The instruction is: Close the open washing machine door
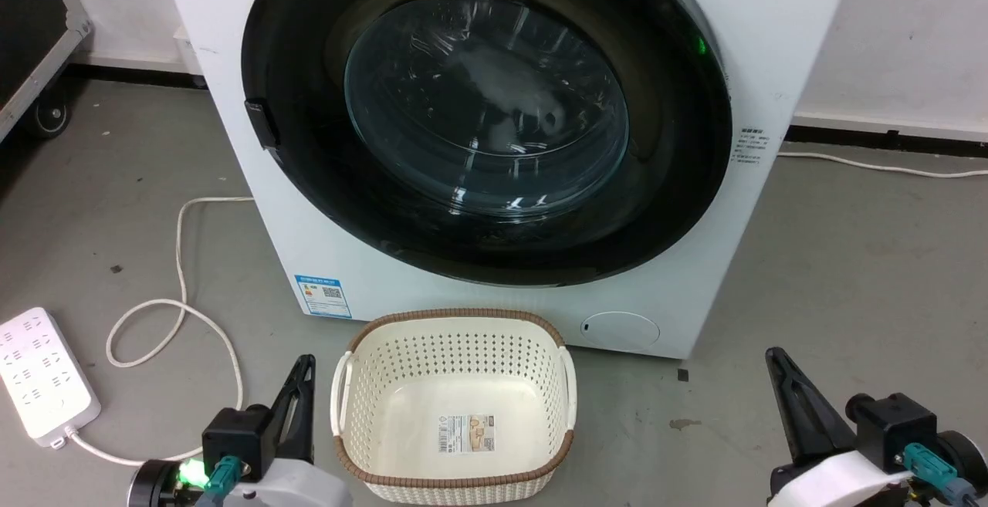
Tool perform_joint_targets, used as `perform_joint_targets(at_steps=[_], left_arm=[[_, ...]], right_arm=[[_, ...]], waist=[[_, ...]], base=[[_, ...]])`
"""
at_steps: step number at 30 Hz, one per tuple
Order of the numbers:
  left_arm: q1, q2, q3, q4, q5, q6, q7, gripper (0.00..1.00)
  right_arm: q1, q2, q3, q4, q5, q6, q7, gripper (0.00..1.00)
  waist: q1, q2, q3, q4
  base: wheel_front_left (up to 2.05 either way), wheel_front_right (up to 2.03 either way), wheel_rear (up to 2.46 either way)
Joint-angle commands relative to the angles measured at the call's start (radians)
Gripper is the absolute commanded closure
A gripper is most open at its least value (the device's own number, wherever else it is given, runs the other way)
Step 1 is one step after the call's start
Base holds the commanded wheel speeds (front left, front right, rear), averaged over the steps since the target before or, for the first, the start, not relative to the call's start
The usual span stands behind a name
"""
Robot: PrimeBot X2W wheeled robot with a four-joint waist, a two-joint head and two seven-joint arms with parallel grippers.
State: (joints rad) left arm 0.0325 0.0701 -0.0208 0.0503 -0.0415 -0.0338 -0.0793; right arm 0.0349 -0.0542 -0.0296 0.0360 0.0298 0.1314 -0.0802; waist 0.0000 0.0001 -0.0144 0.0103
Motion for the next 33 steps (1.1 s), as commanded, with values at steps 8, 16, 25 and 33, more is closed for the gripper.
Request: perform_joint_targets(at_steps=[8,16,25,33], left_arm=[[-0.02,-0.008,0.006,-0.017,0.017,0.011,0.02,1.0],[-0.023,-0.011,0.01,-0.026,0.023,0.017,0.036,1.0],[-0.029,-0.017,0.017,-0.041,0.035,0.028,0.063,1.0],[-0.032,-0.02,0.021,-0.05,0.041,0.034,0.079,1.0]], right_arm=[[-0.02,0.003,0.008,-0.014,-0.012,-0.001,0.022,1.0],[-0.024,0.003,0.014,-0.02,-0.017,-0.001,0.038,1.0],[-0.031,0.004,0.024,-0.03,-0.025,-0.001,0.064,1.0],[-0.035,0.004,0.029,-0.036,-0.03,-0.001,0.08,1.0]], waist=[[0.0,-0.0001,0.003,-0.002],[0.0,-0.0001,0.006,-0.005],[0.0,-0.0001,0.011,-0.008],[0.0,-0.0001,0.014,-0.01]], base=[[0.0,0.0,0.0],[0.0,0.0,0.0],[0.0,0.0,0.0],[0.0,0.0,0.0]])
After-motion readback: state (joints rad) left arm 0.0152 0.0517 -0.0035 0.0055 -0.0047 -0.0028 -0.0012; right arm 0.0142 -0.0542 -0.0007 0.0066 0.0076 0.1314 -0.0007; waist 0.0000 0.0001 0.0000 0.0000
